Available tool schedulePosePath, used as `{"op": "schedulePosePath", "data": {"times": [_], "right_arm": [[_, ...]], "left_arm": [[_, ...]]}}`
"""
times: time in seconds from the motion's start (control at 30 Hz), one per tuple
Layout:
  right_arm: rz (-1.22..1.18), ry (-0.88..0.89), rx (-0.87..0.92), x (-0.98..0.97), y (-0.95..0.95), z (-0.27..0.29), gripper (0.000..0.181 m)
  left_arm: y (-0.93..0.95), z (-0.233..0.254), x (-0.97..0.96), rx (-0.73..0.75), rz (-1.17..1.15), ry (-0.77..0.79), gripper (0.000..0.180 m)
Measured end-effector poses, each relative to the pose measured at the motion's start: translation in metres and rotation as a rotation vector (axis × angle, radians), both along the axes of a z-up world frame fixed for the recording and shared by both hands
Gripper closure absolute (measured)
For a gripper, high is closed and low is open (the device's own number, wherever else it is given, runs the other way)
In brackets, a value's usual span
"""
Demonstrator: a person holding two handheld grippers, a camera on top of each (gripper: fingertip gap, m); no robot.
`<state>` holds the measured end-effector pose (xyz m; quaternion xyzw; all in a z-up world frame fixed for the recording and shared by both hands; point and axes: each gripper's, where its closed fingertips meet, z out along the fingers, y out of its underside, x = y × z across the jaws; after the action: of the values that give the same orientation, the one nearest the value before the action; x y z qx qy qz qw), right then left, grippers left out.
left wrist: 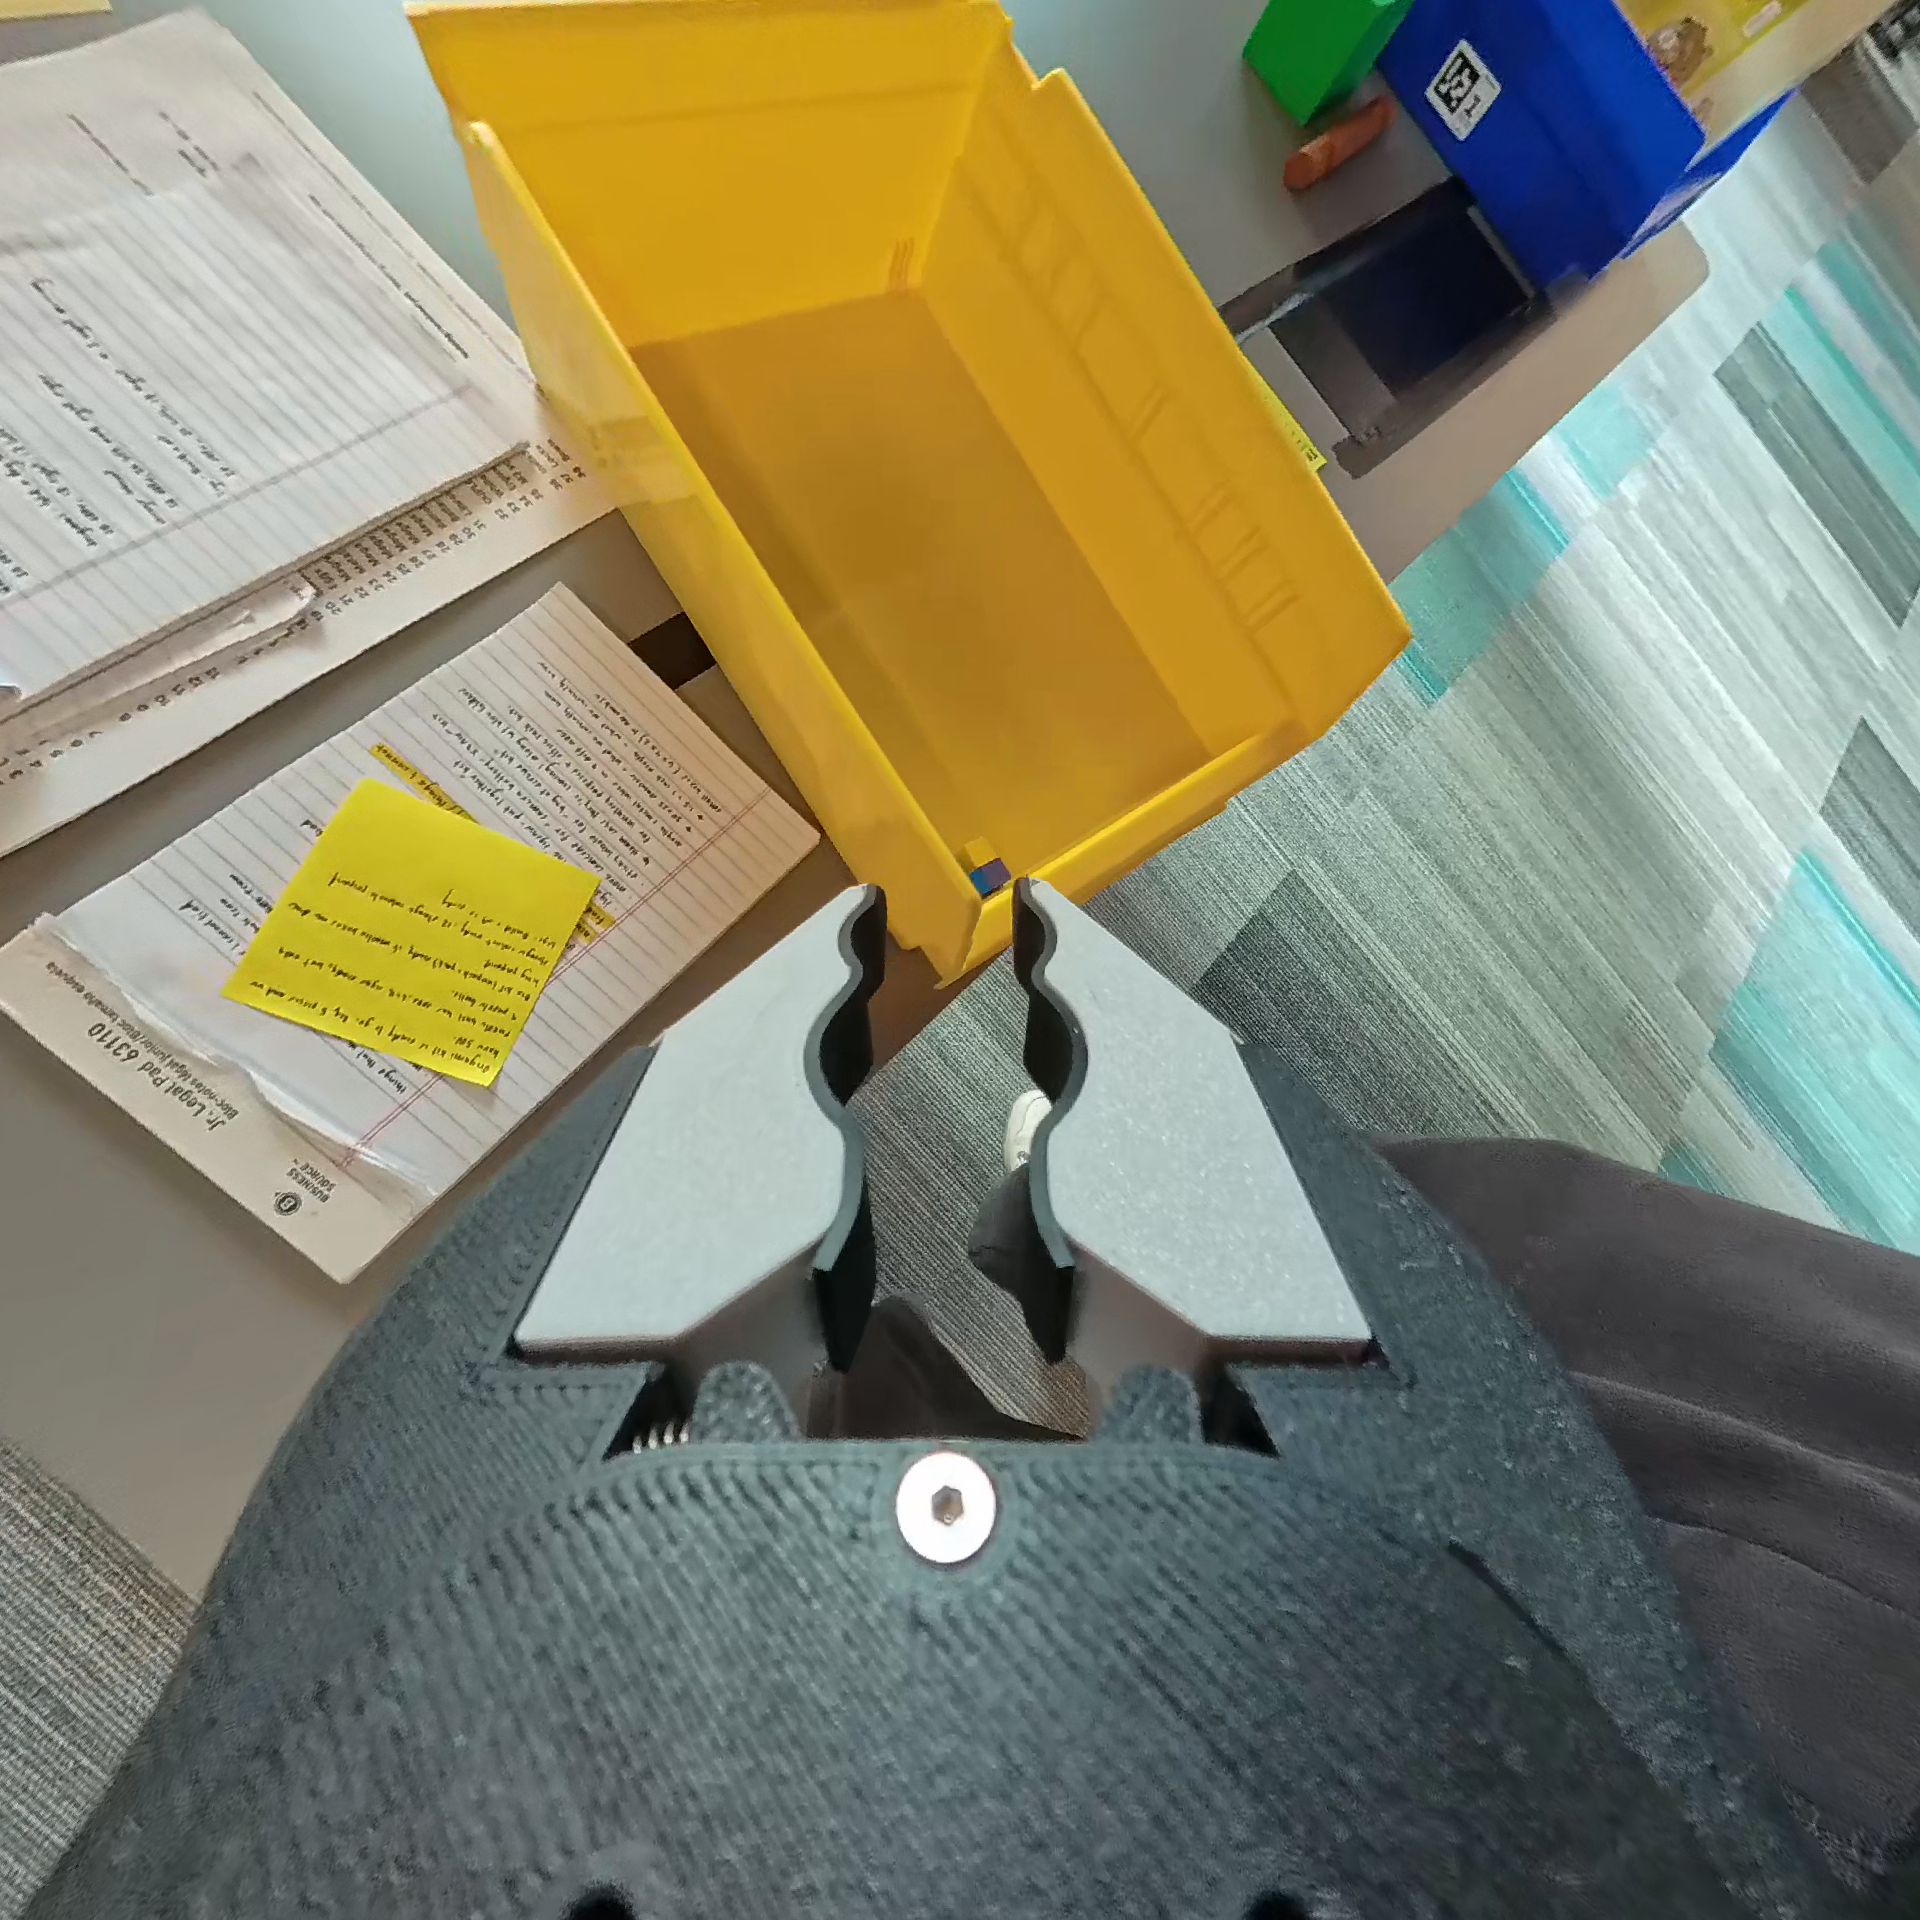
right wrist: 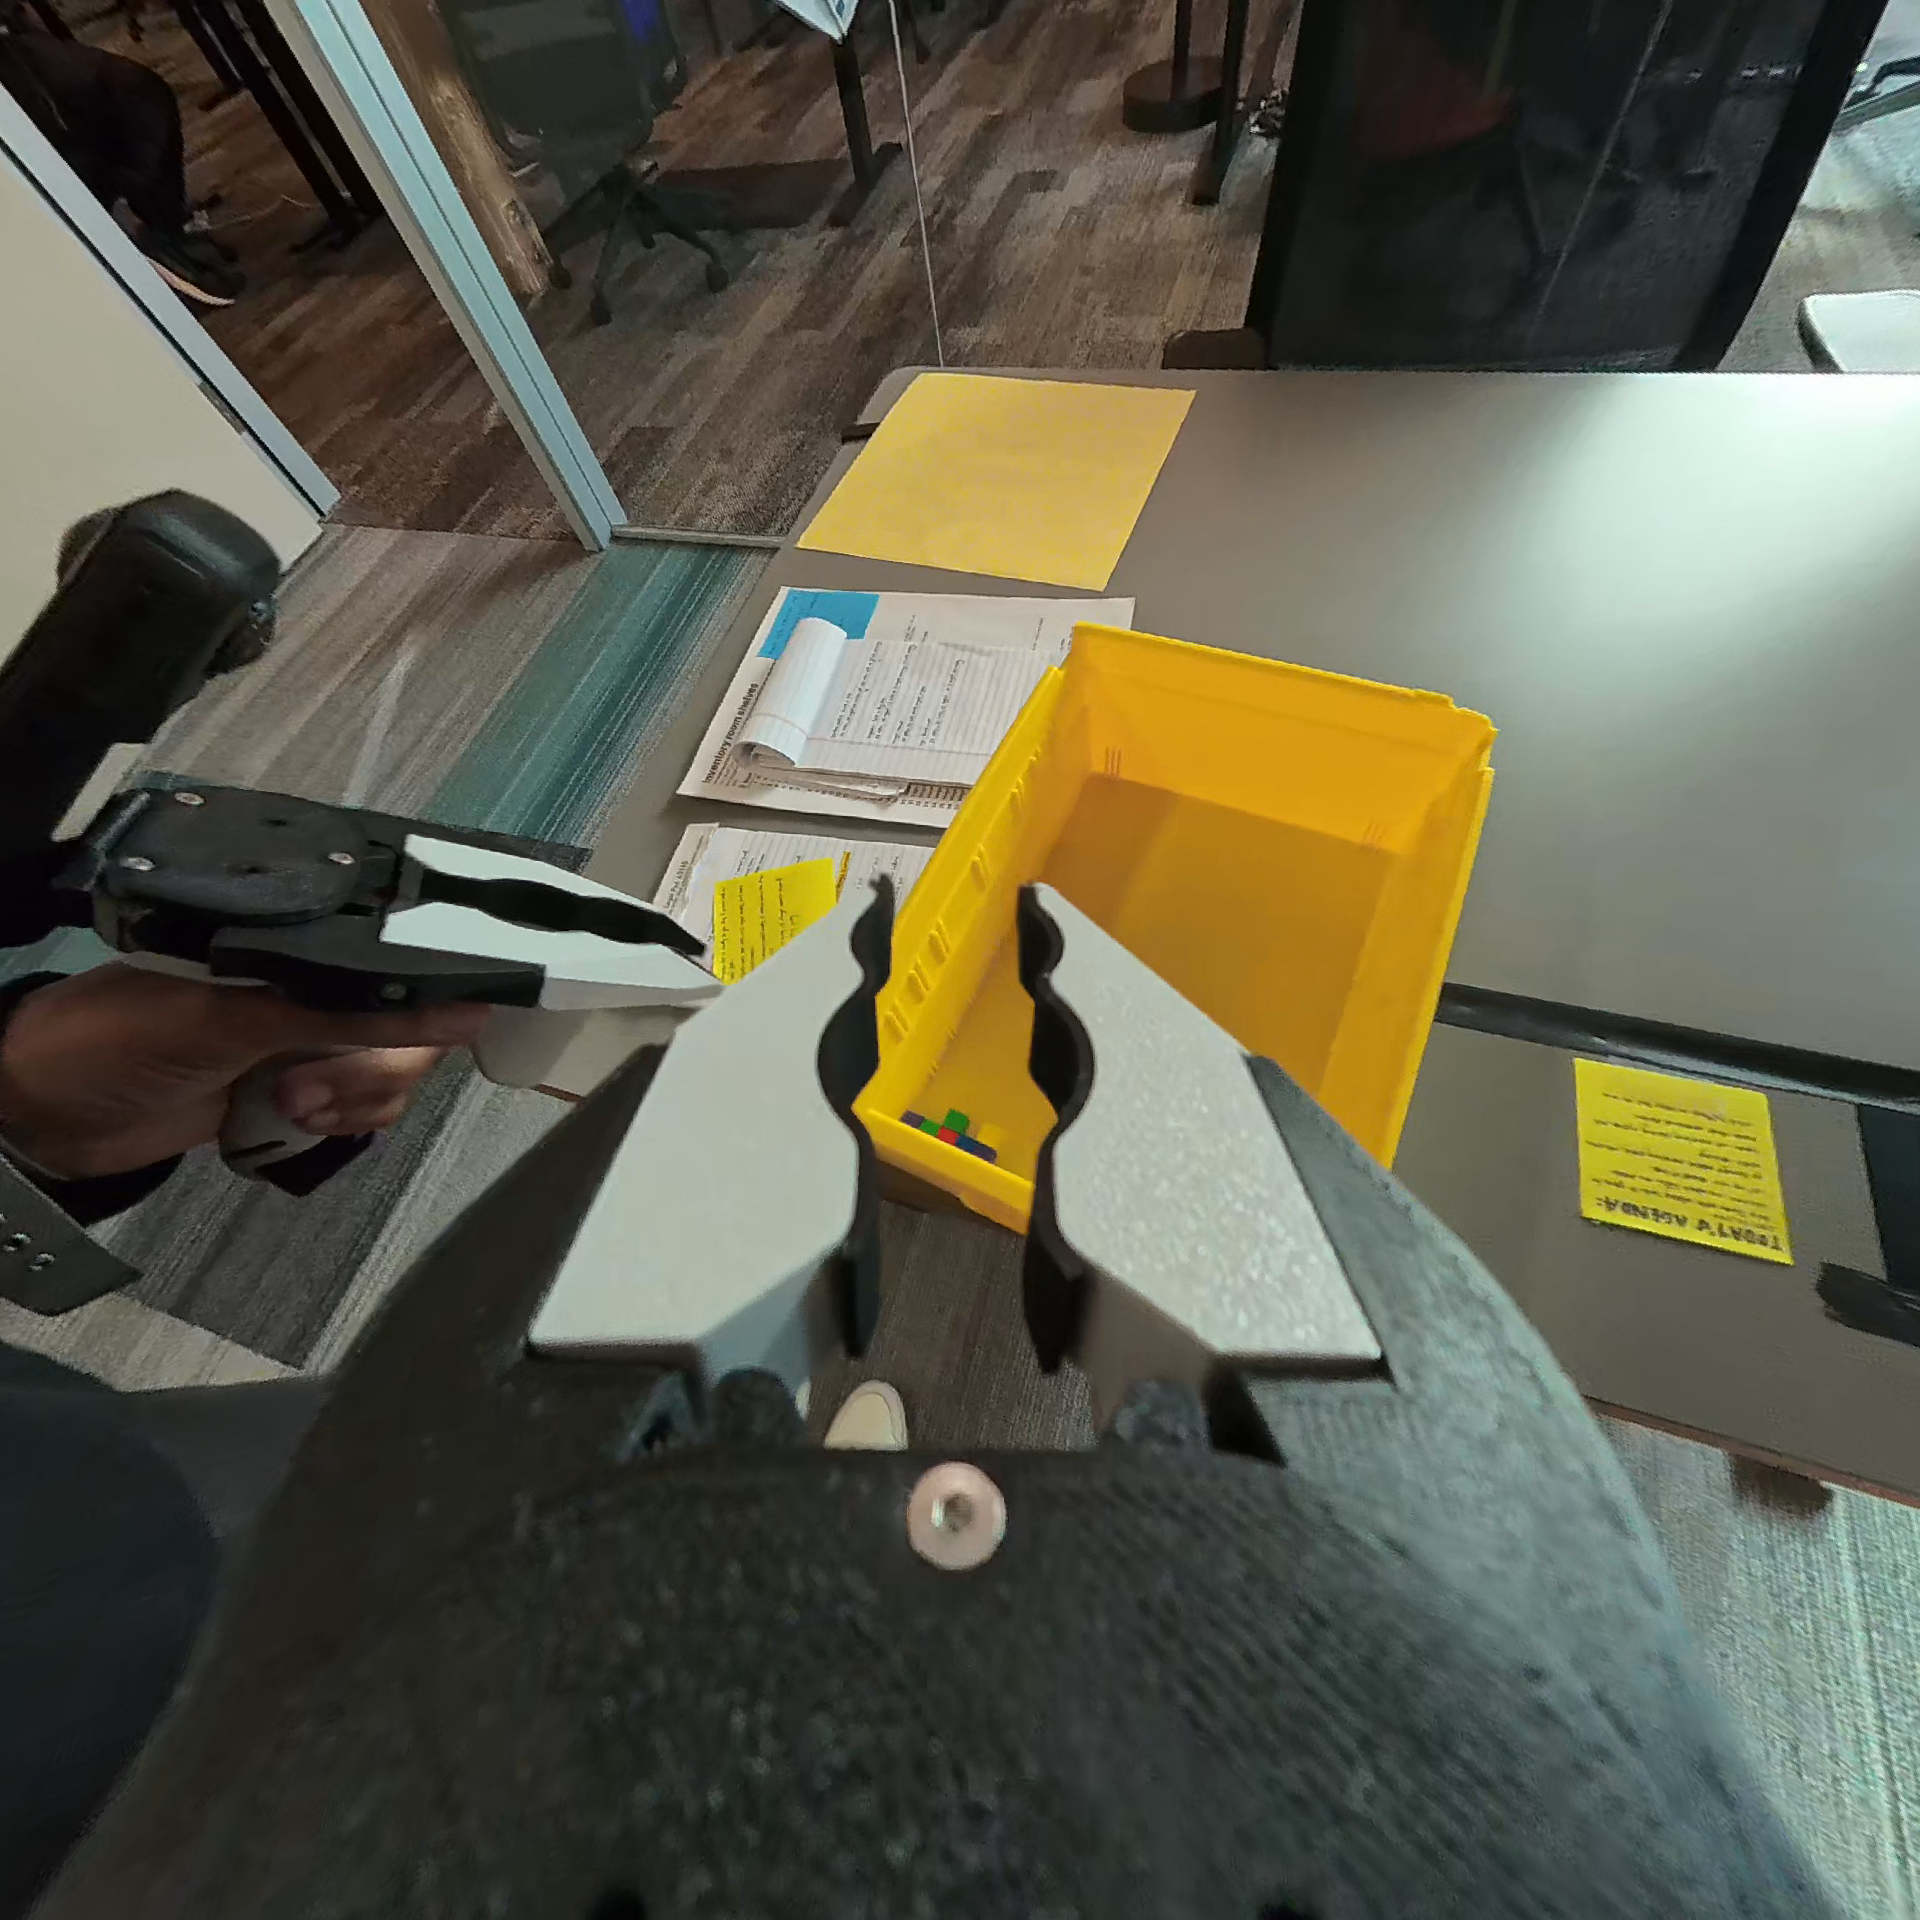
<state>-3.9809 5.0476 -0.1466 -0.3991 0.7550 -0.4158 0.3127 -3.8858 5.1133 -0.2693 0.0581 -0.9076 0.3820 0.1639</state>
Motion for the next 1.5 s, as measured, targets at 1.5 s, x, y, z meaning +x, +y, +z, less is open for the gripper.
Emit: {"op": "schedulePosePath", "data": {"times": [1.5], "right_arm": [[1.386,0.683,-0.098,0.066,-0.004,-0.260,0.141]], "left_arm": [[0.045,-0.026,0.001,0.176,0.623,0.045,0.158]]}}
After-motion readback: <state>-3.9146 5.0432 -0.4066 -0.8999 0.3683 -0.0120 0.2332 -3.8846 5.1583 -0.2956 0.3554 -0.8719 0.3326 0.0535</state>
